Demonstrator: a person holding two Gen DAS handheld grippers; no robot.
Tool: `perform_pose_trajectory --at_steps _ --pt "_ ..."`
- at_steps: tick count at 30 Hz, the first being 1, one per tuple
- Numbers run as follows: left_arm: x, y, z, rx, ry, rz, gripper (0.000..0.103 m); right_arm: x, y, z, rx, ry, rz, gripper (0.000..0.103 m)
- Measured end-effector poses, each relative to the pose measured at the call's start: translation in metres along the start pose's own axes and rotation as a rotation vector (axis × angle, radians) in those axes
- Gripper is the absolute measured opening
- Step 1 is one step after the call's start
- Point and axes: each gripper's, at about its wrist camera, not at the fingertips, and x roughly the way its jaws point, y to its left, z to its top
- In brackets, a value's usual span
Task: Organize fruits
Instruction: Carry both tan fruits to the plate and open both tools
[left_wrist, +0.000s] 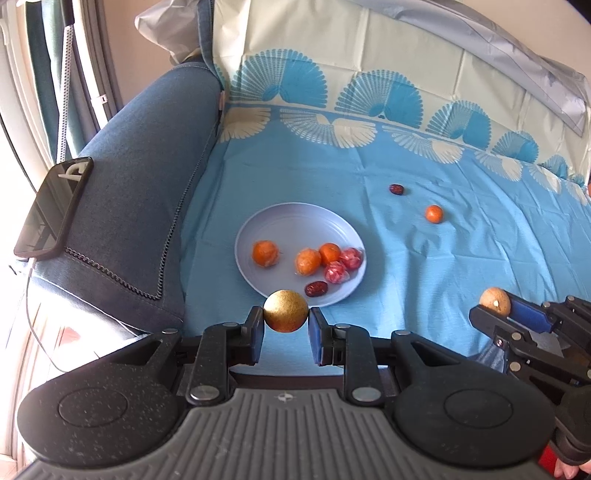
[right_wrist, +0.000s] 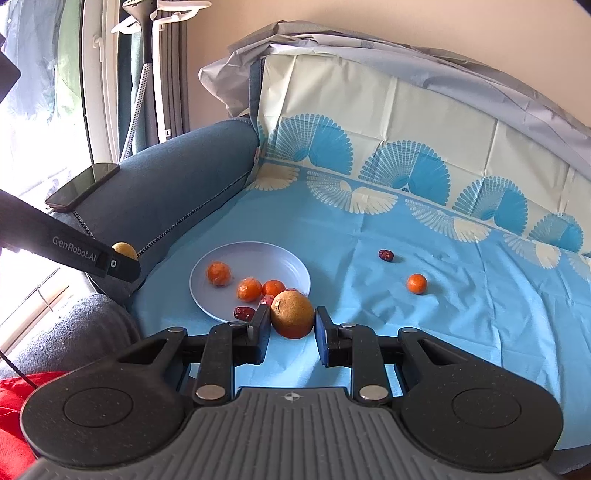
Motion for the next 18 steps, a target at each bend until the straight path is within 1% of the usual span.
perform_pose_trajectory --at_steps 4,9,18 --pt "0.017 0.010 0.015 -0.018 0.013 0.015 0.028 0.024 0.004 0.008 -0.003 0.023 0.020 0.027" --pt "0.049 0.015 0.039 -0.023 0.040 0.033 0.028 0.064 0.009 0.022 -0.001 0.052 0.048 0.027" --pt "0.130 0.012 0.082 0.000 0.084 0.042 0.028 0.155 0.006 0.041 0.002 0.116 0.053 0.027"
